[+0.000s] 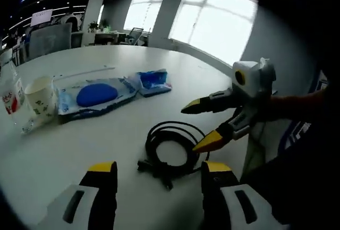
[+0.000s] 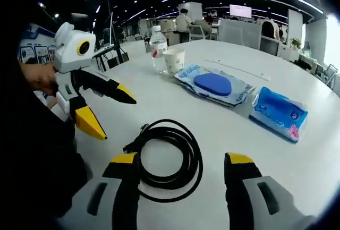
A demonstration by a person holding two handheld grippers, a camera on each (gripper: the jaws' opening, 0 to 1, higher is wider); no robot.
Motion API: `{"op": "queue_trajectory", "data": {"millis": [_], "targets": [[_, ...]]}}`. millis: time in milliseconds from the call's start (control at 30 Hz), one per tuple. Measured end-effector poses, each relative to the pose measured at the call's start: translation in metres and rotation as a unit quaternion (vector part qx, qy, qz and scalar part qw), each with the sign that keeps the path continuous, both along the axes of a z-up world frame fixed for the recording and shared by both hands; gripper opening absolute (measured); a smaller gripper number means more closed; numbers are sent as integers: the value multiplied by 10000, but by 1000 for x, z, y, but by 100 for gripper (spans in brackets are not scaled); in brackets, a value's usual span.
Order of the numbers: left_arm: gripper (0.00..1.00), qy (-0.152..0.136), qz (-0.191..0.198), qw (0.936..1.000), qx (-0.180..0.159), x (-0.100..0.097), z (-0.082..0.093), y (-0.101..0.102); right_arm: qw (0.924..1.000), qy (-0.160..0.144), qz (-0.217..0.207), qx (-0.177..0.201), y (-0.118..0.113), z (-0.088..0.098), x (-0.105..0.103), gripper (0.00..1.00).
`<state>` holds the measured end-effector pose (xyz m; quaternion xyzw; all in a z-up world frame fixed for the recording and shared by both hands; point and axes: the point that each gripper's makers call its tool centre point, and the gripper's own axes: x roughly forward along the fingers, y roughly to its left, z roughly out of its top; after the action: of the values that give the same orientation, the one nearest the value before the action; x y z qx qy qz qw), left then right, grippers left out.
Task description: Arrange the tabletop items into an orderly group along one side of the table until the central work area is clear of visible clutter.
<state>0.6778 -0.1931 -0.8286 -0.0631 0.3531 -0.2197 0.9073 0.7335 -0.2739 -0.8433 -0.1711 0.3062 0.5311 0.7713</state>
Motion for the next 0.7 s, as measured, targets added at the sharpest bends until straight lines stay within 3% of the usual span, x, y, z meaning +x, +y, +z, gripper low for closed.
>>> {"op": "queue_trajectory", "data": {"millis": [133,200,233,400,700], "targets": [[48,204,79,9998,-4,0,-11,-2,9999,-145,11,-84,2,-5,3,45],[30,387,142,9991,-60,-2,-15,-2,9998,-155,-25,-102,2,-7,3,41],[27,474,217,9985,-184,-2,-14,-5,9998,-148,-79,-123,2,-9,4,40],[30,446,205,9986,-172,1,-16,-6,9994,-166,-229,-188,0,-11,6,37],[27,1014,638,9908,-622,5,-27,-16,9985,-141,-466,-269,-2,-16,3,28]]}}
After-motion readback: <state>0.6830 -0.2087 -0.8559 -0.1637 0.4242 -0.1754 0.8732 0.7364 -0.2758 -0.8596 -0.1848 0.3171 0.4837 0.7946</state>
